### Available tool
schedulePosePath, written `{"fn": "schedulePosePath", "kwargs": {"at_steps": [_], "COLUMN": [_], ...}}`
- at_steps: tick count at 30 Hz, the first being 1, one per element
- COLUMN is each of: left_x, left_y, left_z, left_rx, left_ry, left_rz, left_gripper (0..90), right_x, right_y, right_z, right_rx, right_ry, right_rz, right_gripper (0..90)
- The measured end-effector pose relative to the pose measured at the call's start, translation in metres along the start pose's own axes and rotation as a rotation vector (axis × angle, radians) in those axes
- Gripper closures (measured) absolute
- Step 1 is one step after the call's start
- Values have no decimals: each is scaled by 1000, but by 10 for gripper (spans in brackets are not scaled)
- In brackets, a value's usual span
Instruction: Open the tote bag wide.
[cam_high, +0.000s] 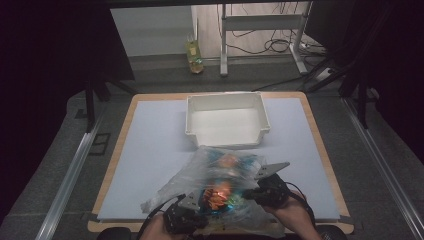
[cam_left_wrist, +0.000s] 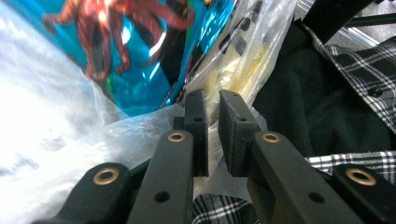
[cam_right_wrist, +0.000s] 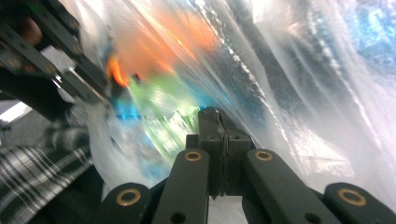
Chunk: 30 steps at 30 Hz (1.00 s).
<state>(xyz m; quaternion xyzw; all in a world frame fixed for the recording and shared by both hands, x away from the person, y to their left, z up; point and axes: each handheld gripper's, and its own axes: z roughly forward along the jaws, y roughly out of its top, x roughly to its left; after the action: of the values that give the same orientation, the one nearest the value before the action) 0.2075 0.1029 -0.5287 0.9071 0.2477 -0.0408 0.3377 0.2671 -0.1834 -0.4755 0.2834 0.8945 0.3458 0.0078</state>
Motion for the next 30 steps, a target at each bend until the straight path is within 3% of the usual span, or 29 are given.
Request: {"fn": "schedulePosePath", "kwargs": {"at_steps": [2, 4, 9, 11, 14, 16, 17, 18, 21, 23, 25, 26, 29, 30], "left_x": [1, -7, -5, -5, -4, -6, 1, 1, 7, 10, 14, 13, 17, 18], "left_y": [-2, -5, -6, -7, -11, -14, -15, -18, -24, -29, -32, -33, -37, -38], "left_z": [3, 5, 4, 4, 5, 5, 3, 2, -2, -6, -9, -13, -16, -17], "left_rx": [3, 2, -18, -19, -10, -13, 15, 16, 27, 24, 12, 19, 19, 5], "left_ry": [-10, -3, 1, -8, -18, -28, -11, -11, 10, 13, 5, 58, 33, 26], "left_rz": [-15, -124, -103, -132, -136, -181, -92, -118, -132, -169, -164, -196, -197, -222], "left_gripper": [819, 819, 816, 816, 816, 816, 816, 816, 816, 819, 830, 831, 834, 840], "right_x": [-2, -3, -3, -1, 2, 3, 4, 4, 6, 6, 5, 4, 7, 9], "right_y": [-12, -16, -39, -45, -53, -58, -60, -62, -62, -62, -62, -63, -63, -63], "right_z": [0, -1, 1, 1, 1, 1, 2, 2, 3, 4, 5, 5, 4, 3], "right_rx": [28, 37, 92, 105, 127, 138, 140, 144, 156, 159, 159, 158, 180, 188], "right_ry": [18, 22, 49, 52, 57, 56, 57, 54, 42, 35, 34, 33, 22, 14], "right_rz": [20, 23, 41, 43, 47, 48, 49, 44, 35, 29, 35, 40, 8, 2], "right_gripper": [890, 890, 890, 891, 891, 891, 891, 891, 891, 891, 892, 891, 891, 891]}}
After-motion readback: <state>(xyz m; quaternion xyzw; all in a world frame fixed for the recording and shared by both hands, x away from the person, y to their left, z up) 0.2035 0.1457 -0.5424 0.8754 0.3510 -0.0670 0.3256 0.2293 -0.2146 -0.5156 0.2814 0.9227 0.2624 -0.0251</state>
